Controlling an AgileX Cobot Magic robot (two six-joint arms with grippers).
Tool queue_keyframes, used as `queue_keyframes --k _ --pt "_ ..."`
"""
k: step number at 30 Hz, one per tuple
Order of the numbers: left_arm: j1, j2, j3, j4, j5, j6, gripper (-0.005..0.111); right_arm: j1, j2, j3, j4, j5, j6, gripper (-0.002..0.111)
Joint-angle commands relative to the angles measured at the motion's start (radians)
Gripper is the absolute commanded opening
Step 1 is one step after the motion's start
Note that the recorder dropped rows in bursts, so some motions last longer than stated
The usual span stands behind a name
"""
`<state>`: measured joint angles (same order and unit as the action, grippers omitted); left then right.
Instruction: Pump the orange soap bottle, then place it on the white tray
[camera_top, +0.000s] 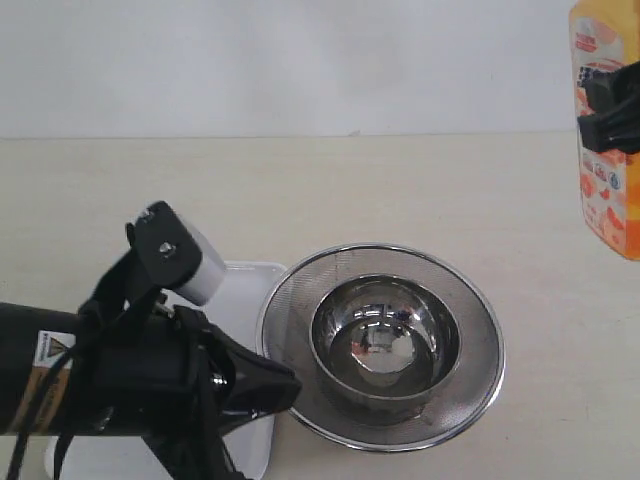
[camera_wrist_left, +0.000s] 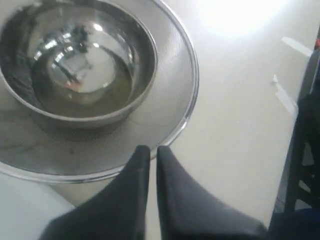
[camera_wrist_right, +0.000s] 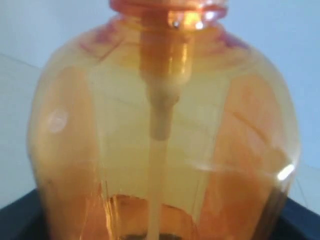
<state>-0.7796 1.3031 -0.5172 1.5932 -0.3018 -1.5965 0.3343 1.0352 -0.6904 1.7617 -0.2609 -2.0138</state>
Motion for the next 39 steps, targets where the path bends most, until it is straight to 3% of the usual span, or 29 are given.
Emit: queue_keyframes --k 1,7,10,15,18,23,33,39 --pt "-0.009 -0.09 -0.005 0.026 0.1 -0.028 0.005 -0.004 -0.177 0.125 -0.044 0.067 0.126 0.0" --pt "-0.009 -0.11 -0.005 0.026 0.157 0.024 0.005 -0.004 -0.396 0.325 -0.201 0.086 0.399 0.0" --pt "-0.009 -0.11 -0.005 0.026 0.206 0.035 0.005 -0.004 -0.447 0.415 -0.398 0.032 0.622 0.0" --pt "-0.009 -0.11 -0.007 0.026 0.247 0.058 0.005 -0.004 -0.453 0.529 -1.031 -0.033 1.211 0.0" --pt "-0.009 -0.11 -0.007 0.026 0.247 0.058 0.005 -0.004 -0.453 0.565 -1.339 -0.091 1.443 0.0" --pt "-0.009 -0.11 -0.037 0.026 0.244 0.072 0.005 -0.004 -0.411 0.571 -1.464 -0.1 1.456 0.0" --pt "-0.009 -0.109 -0.135 0.026 0.244 0.105 0.005 -0.004 -0.049 0.539 -1.596 -0.328 1.408 0.0" --pt "-0.009 -0.078 -0.15 0.026 0.231 0.105 0.005 -0.004 0.107 0.471 -1.682 -0.359 1.404 0.0"
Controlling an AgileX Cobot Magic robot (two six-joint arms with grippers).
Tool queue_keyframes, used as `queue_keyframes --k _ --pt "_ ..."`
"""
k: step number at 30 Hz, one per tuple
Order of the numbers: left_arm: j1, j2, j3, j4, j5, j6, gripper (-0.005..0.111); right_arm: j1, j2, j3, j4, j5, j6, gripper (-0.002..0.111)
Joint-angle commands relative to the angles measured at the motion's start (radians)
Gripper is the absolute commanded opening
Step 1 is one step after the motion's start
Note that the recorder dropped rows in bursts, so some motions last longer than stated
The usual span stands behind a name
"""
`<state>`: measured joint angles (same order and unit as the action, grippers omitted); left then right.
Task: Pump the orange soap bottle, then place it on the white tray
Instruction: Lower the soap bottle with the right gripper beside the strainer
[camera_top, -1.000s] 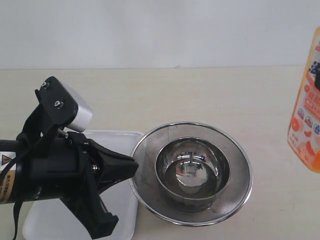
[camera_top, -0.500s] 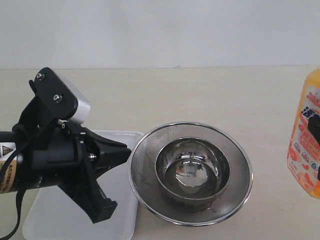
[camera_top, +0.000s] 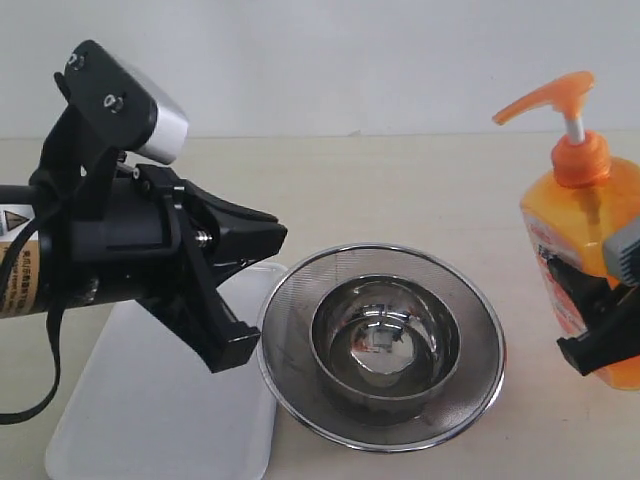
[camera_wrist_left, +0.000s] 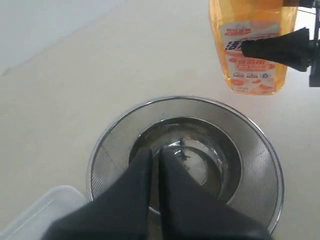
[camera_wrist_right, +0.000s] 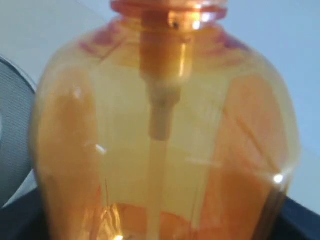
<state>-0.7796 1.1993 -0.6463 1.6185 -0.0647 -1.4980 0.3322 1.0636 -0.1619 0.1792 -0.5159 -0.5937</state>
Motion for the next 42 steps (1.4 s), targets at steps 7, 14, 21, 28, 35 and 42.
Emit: queue_keyframes --k 7,14,21,28,35,42 --pt "-0.009 0.133 -0.139 0.001 -0.037 0.022 0.005 -0.002 0.157 -0.087 -0.156 -0.187 0.061 0.0" --pt "-0.009 0.207 -0.304 0.001 -0.04 0.088 0.005 -0.002 0.205 -0.087 -0.194 -0.222 0.095 0.0" --pt "-0.009 0.233 -0.428 0.001 -0.085 0.111 0.005 -0.002 0.205 -0.088 -0.246 -0.214 0.159 0.0" --pt "-0.009 0.255 -0.437 0.001 -0.093 0.116 0.005 -0.002 0.205 -0.09 -0.246 -0.212 0.143 0.0" --pt "-0.009 0.255 -0.508 0.001 -0.1 0.128 0.005 -0.002 0.205 -0.09 -0.268 -0.212 0.171 0.0" --pt "-0.009 0.255 -0.529 0.001 -0.115 0.128 0.005 -0.002 0.205 -0.09 -0.272 -0.205 0.176 0.0"
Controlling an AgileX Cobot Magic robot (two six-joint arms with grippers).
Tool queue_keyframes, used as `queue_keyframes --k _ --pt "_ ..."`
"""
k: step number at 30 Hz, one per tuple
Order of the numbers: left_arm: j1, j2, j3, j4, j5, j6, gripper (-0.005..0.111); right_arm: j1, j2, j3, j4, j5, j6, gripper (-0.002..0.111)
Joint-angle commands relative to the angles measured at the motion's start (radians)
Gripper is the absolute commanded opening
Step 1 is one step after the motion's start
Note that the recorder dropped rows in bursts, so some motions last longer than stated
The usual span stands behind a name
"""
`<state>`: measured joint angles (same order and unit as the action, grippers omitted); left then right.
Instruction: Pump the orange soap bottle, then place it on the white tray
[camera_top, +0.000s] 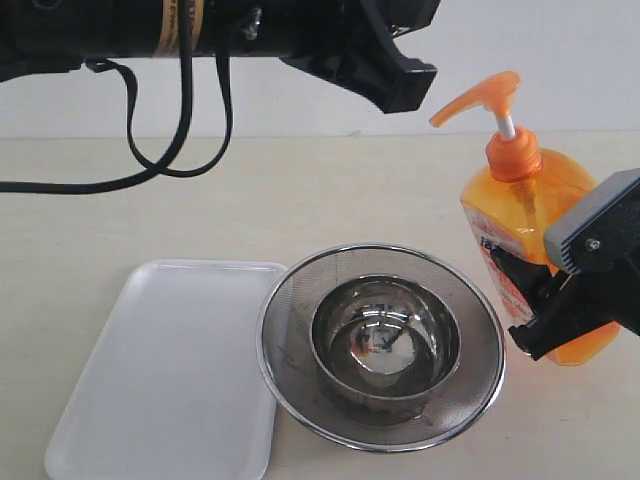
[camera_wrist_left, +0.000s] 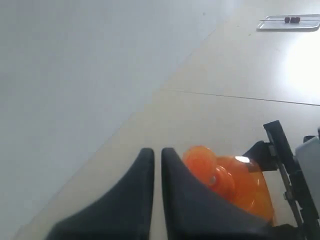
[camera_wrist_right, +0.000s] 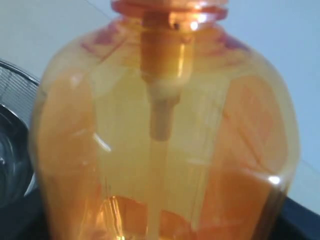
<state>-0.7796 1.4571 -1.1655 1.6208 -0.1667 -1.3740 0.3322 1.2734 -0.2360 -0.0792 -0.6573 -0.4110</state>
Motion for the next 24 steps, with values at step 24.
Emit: queue_keyframes --k 24 --pt "-0.009 0.073 -0.046 -0.002 -0.028 0.004 0.005 -0.002 0.066 -0.031 -0.025 -0.096 0.046 0.0"
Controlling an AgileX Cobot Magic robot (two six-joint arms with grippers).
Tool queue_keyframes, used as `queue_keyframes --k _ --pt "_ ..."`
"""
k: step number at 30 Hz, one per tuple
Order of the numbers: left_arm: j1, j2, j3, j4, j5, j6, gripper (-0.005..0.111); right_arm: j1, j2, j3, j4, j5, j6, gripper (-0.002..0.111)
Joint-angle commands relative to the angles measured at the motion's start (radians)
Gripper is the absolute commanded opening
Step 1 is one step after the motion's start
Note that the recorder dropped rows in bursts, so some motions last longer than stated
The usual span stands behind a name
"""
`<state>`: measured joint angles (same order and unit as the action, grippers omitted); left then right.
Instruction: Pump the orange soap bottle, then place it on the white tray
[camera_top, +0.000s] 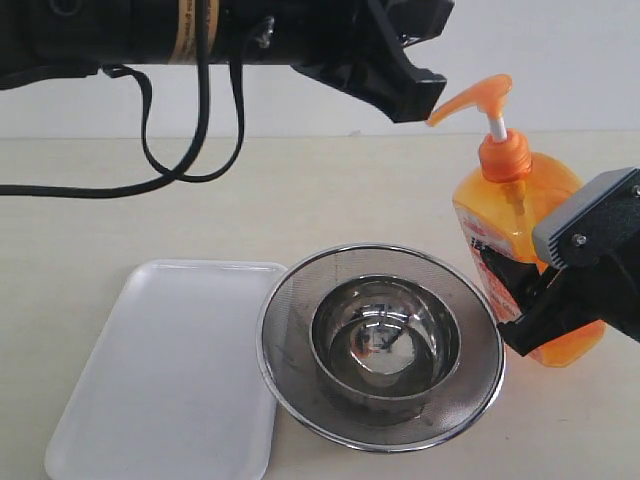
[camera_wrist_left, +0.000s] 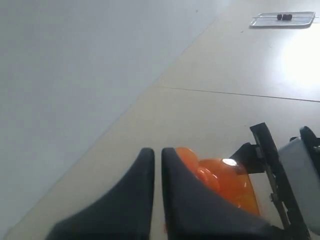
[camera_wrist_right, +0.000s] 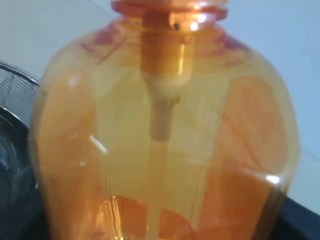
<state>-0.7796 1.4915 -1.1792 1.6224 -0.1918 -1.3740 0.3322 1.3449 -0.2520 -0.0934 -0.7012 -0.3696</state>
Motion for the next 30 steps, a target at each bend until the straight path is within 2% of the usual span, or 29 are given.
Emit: queue_keyframes --k 1,14,30 --pt "-0.009 0.049 -0.042 -0.003 -0.006 0.004 0.005 -0.002 -0.006 -0.015 -0.011 -0.05 0.005 0.0" --pt "-0.013 0.12 -0.075 -0.017 -0.103 0.0 0.005 -0.002 -0.006 -0.015 -0.013 -0.02 0.007 0.0" --pt "-0.013 0.207 -0.141 -0.008 -0.066 0.018 0.005 -0.002 -0.006 -0.015 -0.028 -0.006 0.032 0.0"
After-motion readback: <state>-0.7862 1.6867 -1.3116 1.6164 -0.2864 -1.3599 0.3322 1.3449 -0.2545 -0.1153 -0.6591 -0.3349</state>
